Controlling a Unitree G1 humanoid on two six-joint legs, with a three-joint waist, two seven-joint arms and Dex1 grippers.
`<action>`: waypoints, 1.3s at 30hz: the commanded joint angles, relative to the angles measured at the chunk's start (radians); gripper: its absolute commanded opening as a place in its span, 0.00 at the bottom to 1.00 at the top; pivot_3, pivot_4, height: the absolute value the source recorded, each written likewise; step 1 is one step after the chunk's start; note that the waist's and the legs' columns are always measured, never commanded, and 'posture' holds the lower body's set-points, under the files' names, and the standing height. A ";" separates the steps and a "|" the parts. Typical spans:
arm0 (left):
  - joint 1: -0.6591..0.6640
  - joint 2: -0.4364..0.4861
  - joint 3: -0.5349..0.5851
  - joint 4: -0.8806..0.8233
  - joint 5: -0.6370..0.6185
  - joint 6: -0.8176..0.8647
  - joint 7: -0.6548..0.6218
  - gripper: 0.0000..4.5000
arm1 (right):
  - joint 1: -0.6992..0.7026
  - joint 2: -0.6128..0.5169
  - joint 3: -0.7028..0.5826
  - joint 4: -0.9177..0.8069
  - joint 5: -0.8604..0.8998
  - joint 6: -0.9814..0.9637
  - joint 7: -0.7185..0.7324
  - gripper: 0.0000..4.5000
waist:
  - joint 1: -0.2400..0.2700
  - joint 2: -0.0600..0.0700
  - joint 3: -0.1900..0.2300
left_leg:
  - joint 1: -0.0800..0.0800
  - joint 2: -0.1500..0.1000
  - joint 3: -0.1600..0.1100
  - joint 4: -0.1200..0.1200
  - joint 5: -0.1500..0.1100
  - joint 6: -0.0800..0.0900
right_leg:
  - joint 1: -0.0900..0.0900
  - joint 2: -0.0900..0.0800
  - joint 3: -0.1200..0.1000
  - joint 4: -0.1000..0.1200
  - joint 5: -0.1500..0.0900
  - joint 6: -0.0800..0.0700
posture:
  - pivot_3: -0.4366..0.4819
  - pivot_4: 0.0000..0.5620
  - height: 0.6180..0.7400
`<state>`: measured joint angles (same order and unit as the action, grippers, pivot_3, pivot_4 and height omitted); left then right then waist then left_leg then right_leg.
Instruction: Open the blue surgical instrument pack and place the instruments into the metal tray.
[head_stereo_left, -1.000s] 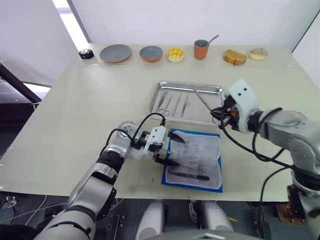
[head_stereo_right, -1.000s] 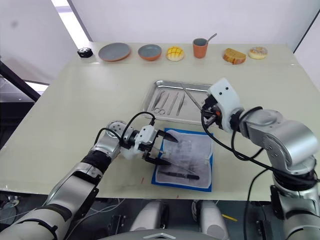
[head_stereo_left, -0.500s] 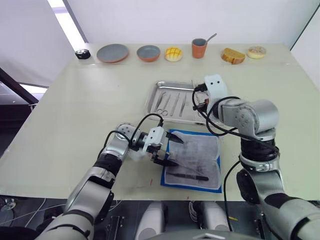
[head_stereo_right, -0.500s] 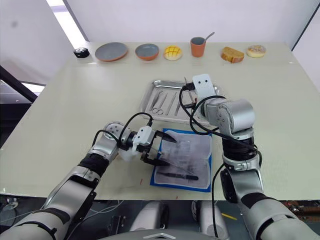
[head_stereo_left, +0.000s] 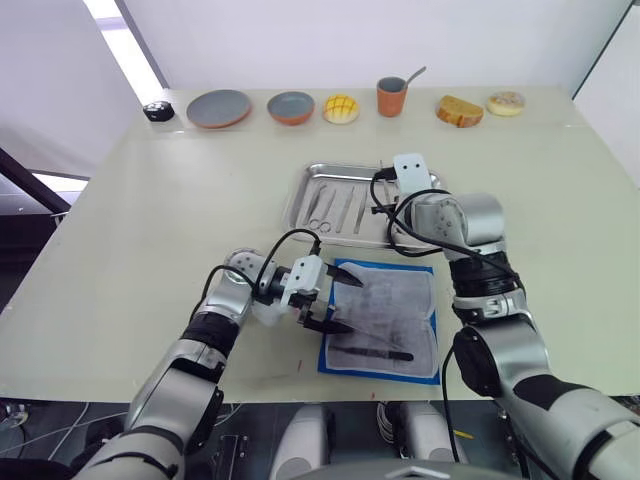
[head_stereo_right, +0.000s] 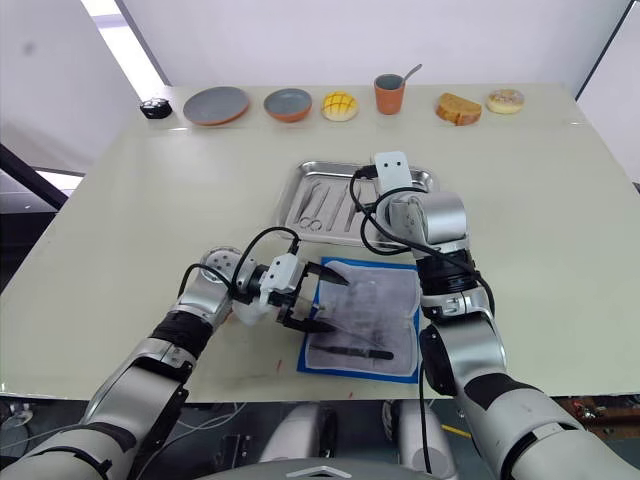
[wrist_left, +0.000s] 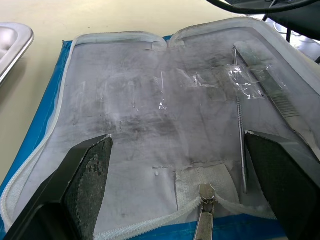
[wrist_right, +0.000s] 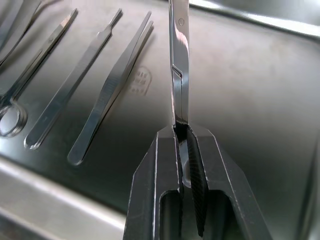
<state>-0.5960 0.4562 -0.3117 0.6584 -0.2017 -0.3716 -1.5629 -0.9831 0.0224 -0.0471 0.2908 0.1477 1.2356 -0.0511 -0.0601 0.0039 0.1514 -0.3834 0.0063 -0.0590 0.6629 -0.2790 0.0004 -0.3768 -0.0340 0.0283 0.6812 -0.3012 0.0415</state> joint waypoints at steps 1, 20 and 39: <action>0.046 0.010 -0.030 0.041 0.068 0.023 0.007 1.00 | -0.033 -0.008 0.020 0.077 -0.011 -0.079 0.033 0.01 | -0.003 0.000 0.000 | 0.000 0.000 0.000 0.000 0.000 0.000 | 0.000 0.000 0.000 0.000 0.000 0.000 | 0.48 0.27 1.00; 0.063 0.024 -0.020 -0.036 0.060 0.082 0.022 1.00 | 0.001 -0.043 0.064 0.075 -0.020 -0.134 0.149 0.98 | -0.008 0.001 -0.001 | 0.000 0.000 0.001 -0.001 0.000 0.000 | 0.000 -0.001 0.001 -0.001 0.000 0.000 | 0.48 0.27 1.00; 0.049 0.021 -0.007 -0.022 0.049 0.093 0.011 1.00 | 0.522 -0.320 -0.067 -0.858 0.330 -0.336 0.589 0.98 | 0.000 0.000 0.000 | -0.001 0.000 0.000 -0.003 0.000 0.000 | -0.001 0.000 0.001 -0.002 0.000 0.000 | 0.48 0.27 1.00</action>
<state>-0.5801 0.4663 -0.3029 0.5909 -0.1925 -0.2934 -1.5440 -0.4710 -0.2854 -0.0795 -0.4843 0.4222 0.9278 0.4976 -0.0602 0.0039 0.1517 -0.3842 0.0066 -0.0592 0.6598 -0.2790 0.0004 -0.3772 -0.0342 0.0286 0.6788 -0.3014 0.0417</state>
